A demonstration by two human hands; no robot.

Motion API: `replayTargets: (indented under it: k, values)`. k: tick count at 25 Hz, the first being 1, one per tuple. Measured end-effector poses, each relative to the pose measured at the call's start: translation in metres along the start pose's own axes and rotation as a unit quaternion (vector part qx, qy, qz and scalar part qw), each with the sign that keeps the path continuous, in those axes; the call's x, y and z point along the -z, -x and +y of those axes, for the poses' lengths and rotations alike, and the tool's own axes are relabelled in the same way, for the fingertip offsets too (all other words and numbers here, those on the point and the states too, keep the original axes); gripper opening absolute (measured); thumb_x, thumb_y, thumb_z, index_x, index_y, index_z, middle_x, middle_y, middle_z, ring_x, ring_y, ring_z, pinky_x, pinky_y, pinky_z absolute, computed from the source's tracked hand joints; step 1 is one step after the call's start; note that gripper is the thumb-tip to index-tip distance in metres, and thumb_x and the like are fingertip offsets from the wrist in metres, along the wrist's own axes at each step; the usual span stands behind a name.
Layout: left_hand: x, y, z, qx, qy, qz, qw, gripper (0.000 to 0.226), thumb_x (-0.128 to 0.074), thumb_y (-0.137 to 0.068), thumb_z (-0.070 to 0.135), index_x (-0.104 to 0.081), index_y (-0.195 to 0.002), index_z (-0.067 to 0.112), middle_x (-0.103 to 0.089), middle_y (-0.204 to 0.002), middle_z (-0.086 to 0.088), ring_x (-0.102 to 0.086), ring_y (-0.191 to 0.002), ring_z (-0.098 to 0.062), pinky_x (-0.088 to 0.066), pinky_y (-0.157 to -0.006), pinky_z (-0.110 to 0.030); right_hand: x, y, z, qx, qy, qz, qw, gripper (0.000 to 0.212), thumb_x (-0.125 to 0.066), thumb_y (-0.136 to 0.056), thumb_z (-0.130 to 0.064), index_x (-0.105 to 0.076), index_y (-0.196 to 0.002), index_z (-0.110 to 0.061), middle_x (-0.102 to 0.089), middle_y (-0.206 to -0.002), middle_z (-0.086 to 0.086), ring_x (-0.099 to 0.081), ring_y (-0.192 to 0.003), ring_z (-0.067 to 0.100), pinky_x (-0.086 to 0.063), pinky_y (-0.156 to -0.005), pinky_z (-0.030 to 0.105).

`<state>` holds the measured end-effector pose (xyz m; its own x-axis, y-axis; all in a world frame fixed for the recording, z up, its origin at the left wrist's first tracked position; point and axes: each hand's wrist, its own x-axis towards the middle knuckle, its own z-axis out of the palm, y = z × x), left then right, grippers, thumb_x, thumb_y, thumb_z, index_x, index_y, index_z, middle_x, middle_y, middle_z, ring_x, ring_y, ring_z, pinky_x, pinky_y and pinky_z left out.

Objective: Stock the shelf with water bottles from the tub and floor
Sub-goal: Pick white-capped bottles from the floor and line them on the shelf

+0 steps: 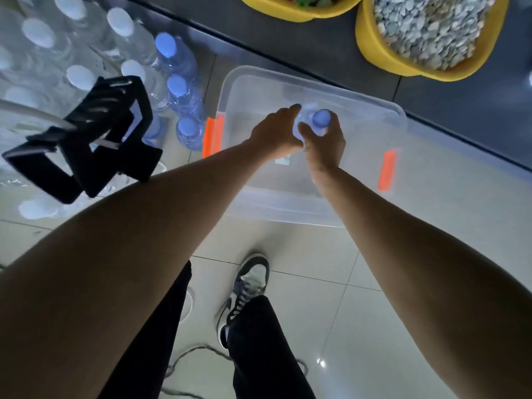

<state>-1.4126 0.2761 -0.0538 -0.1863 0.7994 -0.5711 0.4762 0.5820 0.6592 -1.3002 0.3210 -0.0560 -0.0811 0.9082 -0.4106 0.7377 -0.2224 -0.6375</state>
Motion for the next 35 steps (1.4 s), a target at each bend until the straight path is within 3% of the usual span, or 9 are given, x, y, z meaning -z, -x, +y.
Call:
replayTargets:
  k: [7, 14, 17, 21, 24, 26, 29, 32, 35]
  values:
    - [0.084, 0.084, 0.05, -0.044, 0.124, 0.109, 0.985, 0.05, -0.076, -0.076, 0.053, -0.063, -0.116, 0.027, -0.069, -0.11, 0.015, -0.066, -0.106, -0.011, -0.051, -0.085, -0.03, 0.071, 0.072, -0.11, 0.106, -0.007, 0.012, 0.994, 0.038, -0.077, -0.083, -0.028, -0.069, -0.119, -0.02, -0.067, -0.104, -0.017, -0.056, -0.096, -0.005, -0.035, -0.076, -0.004]
    - [0.214, 0.215, 0.176, -0.093, 0.161, 0.236, 0.954, 0.043, -0.083, -0.072, 0.046, -0.069, -0.108, 0.027, -0.073, -0.102, 0.009, -0.068, -0.099, -0.011, -0.053, -0.08, -0.032, 0.208, 0.17, -0.283, 0.2, -0.067, -0.023, 0.977, 0.031, -0.081, -0.08, -0.024, -0.073, -0.11, -0.025, -0.069, -0.089, -0.024, -0.06, -0.086, -0.021, -0.043, -0.075, 0.003]
    - [0.279, 0.284, 0.242, -0.098, 0.15, 0.281, 0.943, 0.042, -0.082, -0.066, 0.05, -0.065, -0.098, 0.029, -0.066, -0.091, 0.013, -0.066, -0.091, -0.013, -0.048, -0.072, -0.026, 0.275, 0.221, -0.368, 0.237, -0.092, -0.041, 0.966, 0.024, -0.078, -0.076, -0.034, -0.069, -0.097, -0.038, -0.069, -0.083, -0.03, -0.063, -0.083, -0.013, -0.046, -0.076, 0.011]
    - [0.368, 0.389, 0.336, -0.157, 0.15, 0.345, 0.913, 0.051, -0.075, -0.057, 0.058, -0.066, -0.096, 0.026, -0.068, -0.089, 0.008, -0.064, -0.086, -0.017, -0.054, -0.076, -0.038, 0.367, 0.289, -0.475, 0.294, -0.11, -0.028, 0.949, 0.024, -0.069, -0.067, -0.052, -0.066, -0.087, -0.038, -0.067, -0.078, -0.014, -0.064, -0.075, 0.006, -0.052, -0.069, 0.03]
    - [0.417, 0.456, 0.387, -0.195, 0.177, 0.394, 0.88, 0.05, -0.073, -0.058, 0.061, -0.065, -0.092, 0.026, -0.067, -0.086, 0.009, -0.063, -0.085, -0.016, -0.054, -0.075, -0.041, 0.423, 0.334, -0.543, 0.361, -0.138, -0.044, 0.921, 0.021, -0.069, -0.072, -0.05, -0.07, -0.09, -0.04, -0.072, -0.085, -0.015, -0.068, -0.082, 0.006, -0.056, -0.072, 0.027]
    - [0.448, 0.502, 0.421, -0.232, 0.188, 0.416, 0.859, 0.052, -0.077, -0.063, 0.06, -0.067, -0.101, 0.026, -0.068, -0.094, 0.008, -0.065, -0.092, -0.017, -0.055, -0.08, -0.044, 0.461, 0.364, -0.587, 0.4, -0.167, -0.054, 0.899, 0.018, -0.069, -0.077, -0.044, -0.072, -0.093, -0.035, -0.074, -0.086, -0.011, -0.07, -0.085, 0.011, -0.06, -0.077, 0.039]
    - [0.485, 0.553, 0.457, -0.291, 0.198, 0.415, 0.839, 0.058, -0.084, -0.071, 0.051, -0.064, -0.122, 0.03, -0.067, -0.111, 0.008, -0.066, -0.105, -0.016, -0.056, -0.087, -0.04, 0.511, 0.395, -0.647, 0.444, -0.196, -0.089, 0.87, 0.014, -0.07, -0.084, -0.031, -0.074, -0.097, -0.029, -0.074, -0.084, -0.008, -0.073, -0.085, 0.018, -0.063, -0.077, 0.048]
    - [0.51, 0.58, 0.464, -0.319, 0.208, 0.366, 0.849, 0.067, -0.087, -0.078, 0.026, -0.055, -0.138, 0.029, -0.066, -0.124, 0.01, -0.064, -0.112, -0.011, -0.053, -0.085, -0.02, 0.545, 0.412, -0.695, 0.471, -0.218, -0.124, 0.846, 0.011, -0.067, -0.084, -0.028, -0.074, -0.093, -0.027, -0.072, -0.078, -0.009, -0.066, -0.07, 0.01, -0.056, -0.059, 0.033]
    - [0.528, 0.591, 0.464, -0.313, 0.211, 0.325, 0.867, 0.069, -0.081, -0.079, 0.027, -0.051, -0.14, 0.031, -0.067, -0.125, 0.013, -0.063, -0.117, -0.008, -0.054, -0.088, -0.021, 0.566, 0.414, -0.73, 0.487, -0.236, -0.159, 0.826, 0.012, -0.062, -0.083, -0.031, -0.072, -0.089, -0.033, -0.072, -0.077, -0.013, -0.061, -0.062, 0.005, -0.046, -0.043, 0.025]
